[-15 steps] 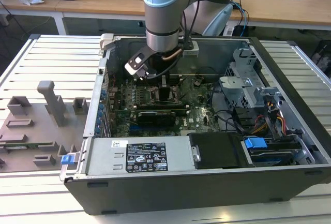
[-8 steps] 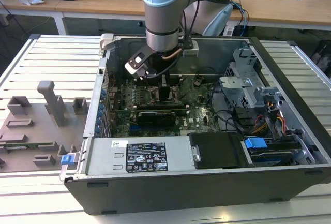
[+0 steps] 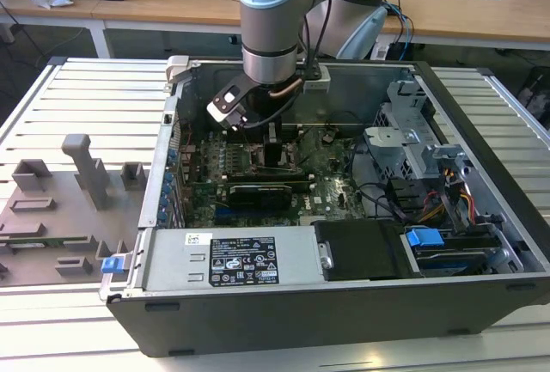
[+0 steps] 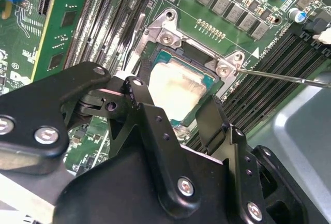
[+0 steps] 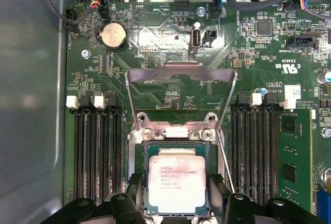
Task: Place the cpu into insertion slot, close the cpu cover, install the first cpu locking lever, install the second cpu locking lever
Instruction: 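Place the cpu into insertion slot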
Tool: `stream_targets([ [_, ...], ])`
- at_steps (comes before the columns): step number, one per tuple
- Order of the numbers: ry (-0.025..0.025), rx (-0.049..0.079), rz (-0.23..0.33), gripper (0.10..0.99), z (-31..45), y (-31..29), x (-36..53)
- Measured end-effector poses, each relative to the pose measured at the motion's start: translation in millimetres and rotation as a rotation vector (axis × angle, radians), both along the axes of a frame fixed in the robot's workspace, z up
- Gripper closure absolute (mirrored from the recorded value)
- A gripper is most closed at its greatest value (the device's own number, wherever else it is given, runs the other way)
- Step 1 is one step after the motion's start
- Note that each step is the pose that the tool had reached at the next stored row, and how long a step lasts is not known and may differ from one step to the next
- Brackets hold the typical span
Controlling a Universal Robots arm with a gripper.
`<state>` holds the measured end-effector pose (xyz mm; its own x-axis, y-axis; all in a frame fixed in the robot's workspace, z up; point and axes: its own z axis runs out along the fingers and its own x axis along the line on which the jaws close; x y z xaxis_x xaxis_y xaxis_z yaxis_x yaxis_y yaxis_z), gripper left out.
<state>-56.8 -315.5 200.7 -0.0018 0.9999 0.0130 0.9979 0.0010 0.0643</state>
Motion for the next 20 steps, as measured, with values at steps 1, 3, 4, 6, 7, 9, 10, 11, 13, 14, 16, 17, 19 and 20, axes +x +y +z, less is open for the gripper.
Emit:
stream_targets([
  [1, 0.0, 0.0, 0.0, 0.467, 0.2, 0.0, 0.0],
  [3, -0.0001, -0.001, 0.0, 0.467, 3.5, 0.1, 0.1],
  [4, -0.0001, -0.002, 0.0, 0.467, 5.7, 0.1, 0.0],
  [6, -0.0001, -0.006, 0.0, 0.482, 12.2, 0.2, 0.0],
  [7, -0.0001, -0.008, 0.0, 0.549, 15.5, 0.2, 0.1],
  [9, -0.0001, -0.009, 0.0, 0.612, 21.6, 0.2, 0.1],
  [10, -0.0001, -0.009, 0.0, 0.675, 23.9, 0.2, 0.1],
  [11, -0.0001, -0.009, 0.0, 0.733, 30.2, 0.2, 0.0],
  [13, -0.0001, -0.01, 0.0, 0.973, 40.7, 0.2, 0.0],
  [14, -0.0001, -0.01, 0.0, 0.973, 43.9, 0.2, 0.0],
  [16, -0.0002, -0.01, 0.0, 0.98, 52.7, 0.2, 0.0],
  [17, -0.0001, -0.01, 0.0, 0.98, 60.1, 0.2, 0.0],
  [19, -0.0001, -0.01, 0.0, 0.98, 65.5, 0.2, 0.0],
  [20, -0.0001, -0.01, 0.0, 0.98, 68.8, 0.2, 0.0],
])
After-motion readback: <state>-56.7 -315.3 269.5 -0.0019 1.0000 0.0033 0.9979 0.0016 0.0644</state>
